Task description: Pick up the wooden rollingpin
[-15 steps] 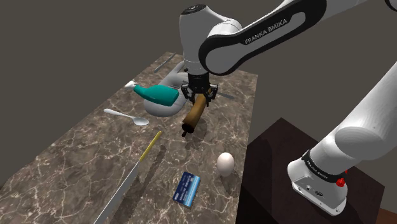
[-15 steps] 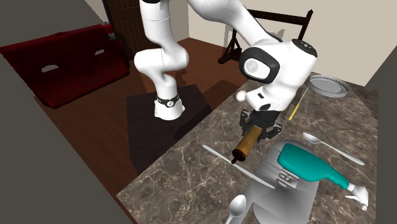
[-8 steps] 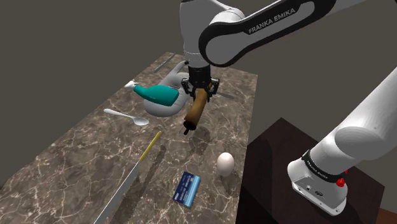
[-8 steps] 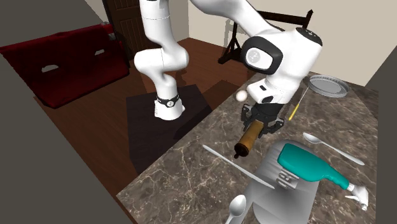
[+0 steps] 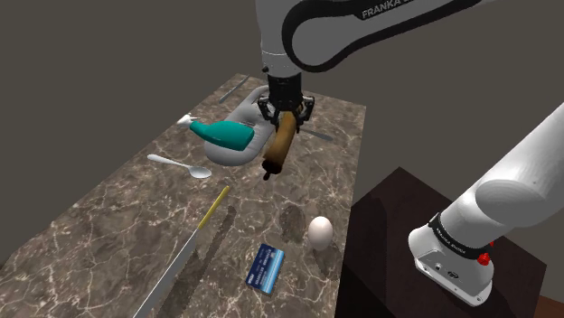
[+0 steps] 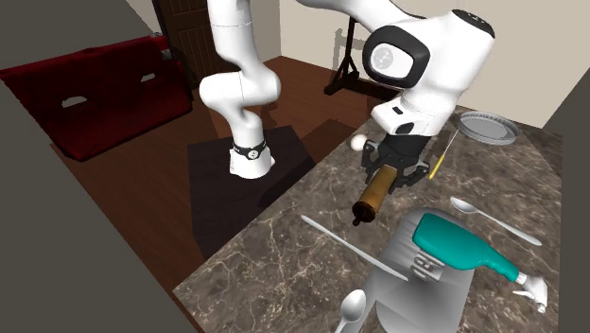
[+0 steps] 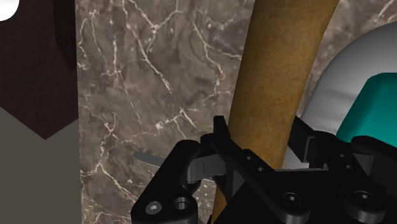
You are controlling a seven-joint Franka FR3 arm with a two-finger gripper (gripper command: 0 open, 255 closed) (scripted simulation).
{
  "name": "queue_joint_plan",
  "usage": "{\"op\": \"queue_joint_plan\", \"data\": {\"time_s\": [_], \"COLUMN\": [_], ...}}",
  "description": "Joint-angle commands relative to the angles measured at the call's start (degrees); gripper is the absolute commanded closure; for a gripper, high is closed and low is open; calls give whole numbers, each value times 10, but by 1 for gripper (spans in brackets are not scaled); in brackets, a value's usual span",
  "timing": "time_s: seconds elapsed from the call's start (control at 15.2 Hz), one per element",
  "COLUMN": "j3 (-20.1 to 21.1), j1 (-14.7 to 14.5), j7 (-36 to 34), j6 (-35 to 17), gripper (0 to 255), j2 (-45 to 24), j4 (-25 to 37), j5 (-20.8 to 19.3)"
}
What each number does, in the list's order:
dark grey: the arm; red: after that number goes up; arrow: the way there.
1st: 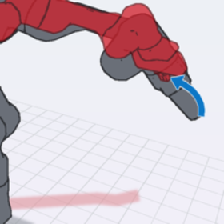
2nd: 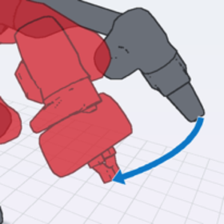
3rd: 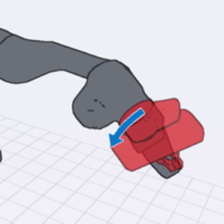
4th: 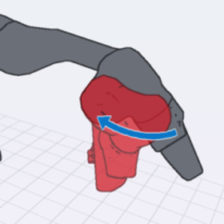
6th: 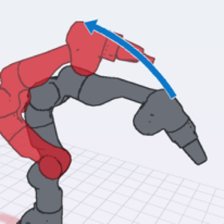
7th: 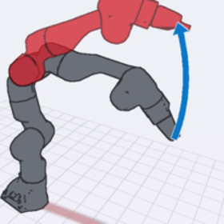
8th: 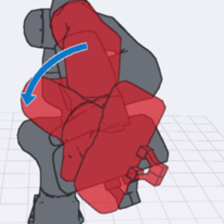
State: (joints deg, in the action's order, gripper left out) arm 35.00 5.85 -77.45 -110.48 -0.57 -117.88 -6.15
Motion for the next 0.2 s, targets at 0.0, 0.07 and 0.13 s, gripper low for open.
{"op": "queue_joint_plan", "data": {"time_s": [0.0,0.07,0.13], "j3": [0,0,0], "j1": [0,0,0], "j7": [4,4,4], "j6": [14,15,15], "gripper": [255,255,255], "j2": [7,8,8], "j4": [8,9,9], "j5": [5,5,5]}}
